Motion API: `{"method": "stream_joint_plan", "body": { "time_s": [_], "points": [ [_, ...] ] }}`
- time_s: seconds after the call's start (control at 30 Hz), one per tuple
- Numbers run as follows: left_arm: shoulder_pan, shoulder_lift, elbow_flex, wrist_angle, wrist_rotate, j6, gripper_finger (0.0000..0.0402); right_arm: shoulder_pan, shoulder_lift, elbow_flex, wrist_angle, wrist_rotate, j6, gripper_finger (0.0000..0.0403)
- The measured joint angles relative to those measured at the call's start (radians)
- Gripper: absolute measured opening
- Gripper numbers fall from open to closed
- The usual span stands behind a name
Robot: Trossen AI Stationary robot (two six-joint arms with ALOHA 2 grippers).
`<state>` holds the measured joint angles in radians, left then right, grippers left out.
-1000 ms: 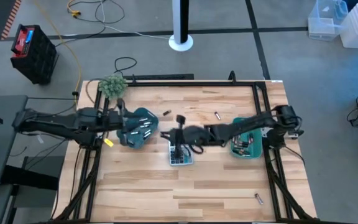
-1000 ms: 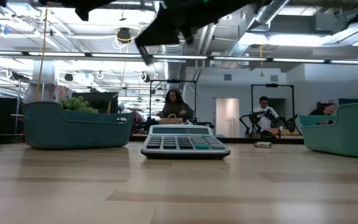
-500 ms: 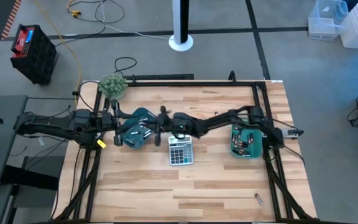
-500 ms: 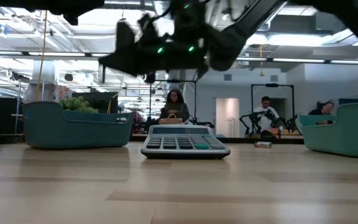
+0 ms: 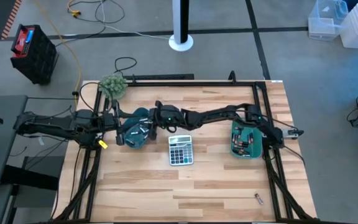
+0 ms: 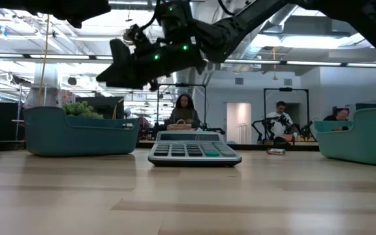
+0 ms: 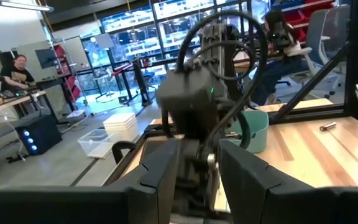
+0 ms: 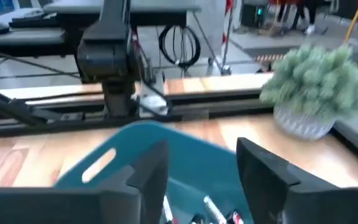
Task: Sort batteries
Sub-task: Put the silver/black battery into the blue bin
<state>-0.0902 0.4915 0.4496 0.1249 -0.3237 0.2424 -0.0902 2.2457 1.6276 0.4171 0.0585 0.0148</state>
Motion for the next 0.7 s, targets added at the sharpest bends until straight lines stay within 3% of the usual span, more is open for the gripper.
{"method": "stream_joint_plan", "body": {
  "time_s": [0.1, 0.2, 0.47, 0.6, 0.7],
  "points": [
    [0.000, 0.000, 0.000, -0.001, -0.001, 0.000, 0.0111, 0.006, -0.025, -0.009, -0.003, 0.059, -0.042, 0.0207],
    [0.000, 0.000, 0.000, -0.002, -0.001, -0.001, 0.0111, 0.016, -0.089, -0.084, 0.002, 0.145, -0.058, 0.0189],
    [0.000, 0.002, 0.000, -0.003, -0.001, -0.001, 0.0111, 0.021, -0.417, -0.553, 0.275, 0.184, -0.036, 0.0093],
    [0.000, 0.015, 0.000, 0.000, -0.002, -0.003, 0.0111, 0.072, -0.599, -0.740, 0.185, 0.187, 0.034, 0.0088],
    [0.000, 0.034, 0.000, 0.011, -0.003, -0.003, 0.0111, 0.143, -0.719, -0.813, 0.016, 0.186, 0.091, 0.0089]
  ]
}}
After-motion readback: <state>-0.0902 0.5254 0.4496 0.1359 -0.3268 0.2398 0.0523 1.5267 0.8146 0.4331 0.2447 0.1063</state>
